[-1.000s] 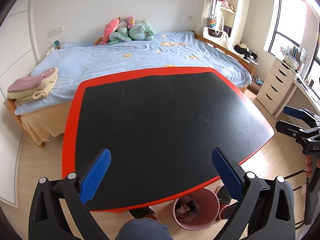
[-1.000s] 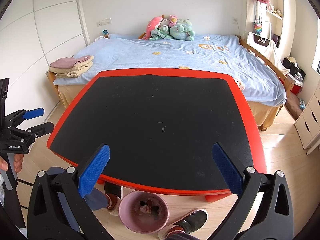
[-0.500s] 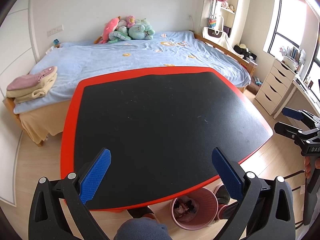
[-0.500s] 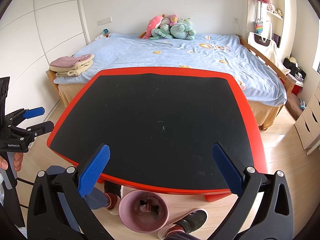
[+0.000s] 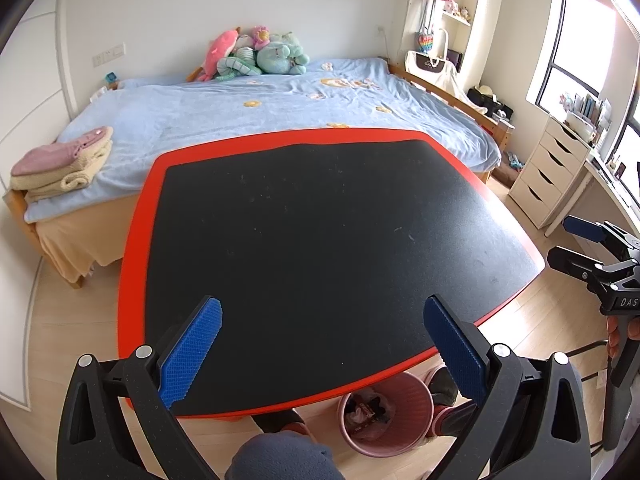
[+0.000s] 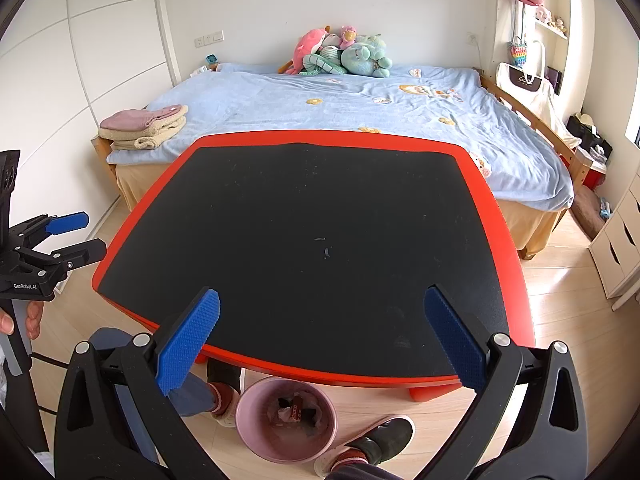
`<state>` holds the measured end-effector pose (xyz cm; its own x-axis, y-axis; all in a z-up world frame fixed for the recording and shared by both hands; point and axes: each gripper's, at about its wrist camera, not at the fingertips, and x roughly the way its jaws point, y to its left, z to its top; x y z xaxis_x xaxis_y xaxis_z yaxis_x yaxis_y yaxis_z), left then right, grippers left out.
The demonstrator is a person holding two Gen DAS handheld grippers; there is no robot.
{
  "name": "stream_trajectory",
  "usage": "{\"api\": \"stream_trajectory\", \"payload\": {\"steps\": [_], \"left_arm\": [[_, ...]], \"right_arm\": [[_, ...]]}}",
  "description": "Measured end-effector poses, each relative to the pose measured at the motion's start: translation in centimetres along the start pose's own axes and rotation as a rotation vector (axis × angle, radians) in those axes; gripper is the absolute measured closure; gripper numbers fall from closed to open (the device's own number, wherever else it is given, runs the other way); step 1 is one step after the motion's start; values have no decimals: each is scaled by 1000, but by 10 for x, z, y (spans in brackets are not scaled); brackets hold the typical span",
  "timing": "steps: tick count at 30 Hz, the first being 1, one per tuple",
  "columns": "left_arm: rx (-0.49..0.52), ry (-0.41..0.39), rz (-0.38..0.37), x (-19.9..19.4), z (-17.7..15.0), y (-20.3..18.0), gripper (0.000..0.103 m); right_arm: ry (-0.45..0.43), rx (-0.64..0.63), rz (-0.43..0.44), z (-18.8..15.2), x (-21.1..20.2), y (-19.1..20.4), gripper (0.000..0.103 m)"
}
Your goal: Collect trash
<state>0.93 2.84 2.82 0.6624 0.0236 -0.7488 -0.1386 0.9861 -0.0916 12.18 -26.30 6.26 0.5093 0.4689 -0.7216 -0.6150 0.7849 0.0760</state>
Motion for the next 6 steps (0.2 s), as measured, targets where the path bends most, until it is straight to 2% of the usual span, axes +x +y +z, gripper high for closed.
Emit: {"api": "stream_trajectory", "payload": {"steps": [6], "left_arm": [[1,-1,12,0,-1,0,6]], "right_arm": [[6,-2,2,0,3,-1,3]]}}
